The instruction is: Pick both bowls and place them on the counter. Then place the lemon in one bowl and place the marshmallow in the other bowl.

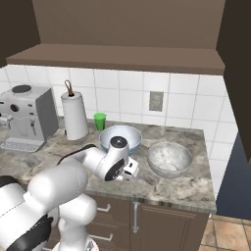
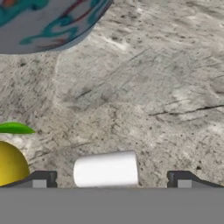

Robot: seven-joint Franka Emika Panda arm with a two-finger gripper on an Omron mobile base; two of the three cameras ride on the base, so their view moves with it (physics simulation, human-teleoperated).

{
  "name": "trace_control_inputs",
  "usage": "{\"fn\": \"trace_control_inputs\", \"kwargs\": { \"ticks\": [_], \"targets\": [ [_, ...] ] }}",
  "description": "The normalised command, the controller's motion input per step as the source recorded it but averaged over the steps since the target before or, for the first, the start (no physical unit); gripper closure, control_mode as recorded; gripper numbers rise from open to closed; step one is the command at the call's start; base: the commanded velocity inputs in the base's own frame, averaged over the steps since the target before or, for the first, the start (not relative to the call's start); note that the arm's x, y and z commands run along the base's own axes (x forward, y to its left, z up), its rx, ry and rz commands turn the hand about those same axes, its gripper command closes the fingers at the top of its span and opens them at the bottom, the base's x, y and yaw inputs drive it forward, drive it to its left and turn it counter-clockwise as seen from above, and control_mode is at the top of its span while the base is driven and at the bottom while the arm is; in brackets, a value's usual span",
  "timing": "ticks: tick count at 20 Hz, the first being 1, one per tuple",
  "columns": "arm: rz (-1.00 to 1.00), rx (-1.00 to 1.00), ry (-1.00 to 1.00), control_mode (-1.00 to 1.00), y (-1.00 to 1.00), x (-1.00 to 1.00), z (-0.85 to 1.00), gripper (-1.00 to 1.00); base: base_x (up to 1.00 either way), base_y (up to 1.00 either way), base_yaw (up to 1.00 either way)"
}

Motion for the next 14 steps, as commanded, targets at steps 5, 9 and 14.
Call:
{"fn": "trace_control_inputs", "kwargs": {
  "ticks": [5,9,14],
  "targets": [
    [0.0,0.0,0.0,-1.0,0.01,-0.02,-0.11,-1.0,0.0,0.0,0.0],
    [0.0,0.0,0.0,-1.0,0.02,0.0,-0.13,-1.0,0.0,0.0,0.0],
    [0.0,0.0,0.0,-1.0,0.07,0.01,-0.16,-1.0,0.0,0.0,0.0]
  ]
}}
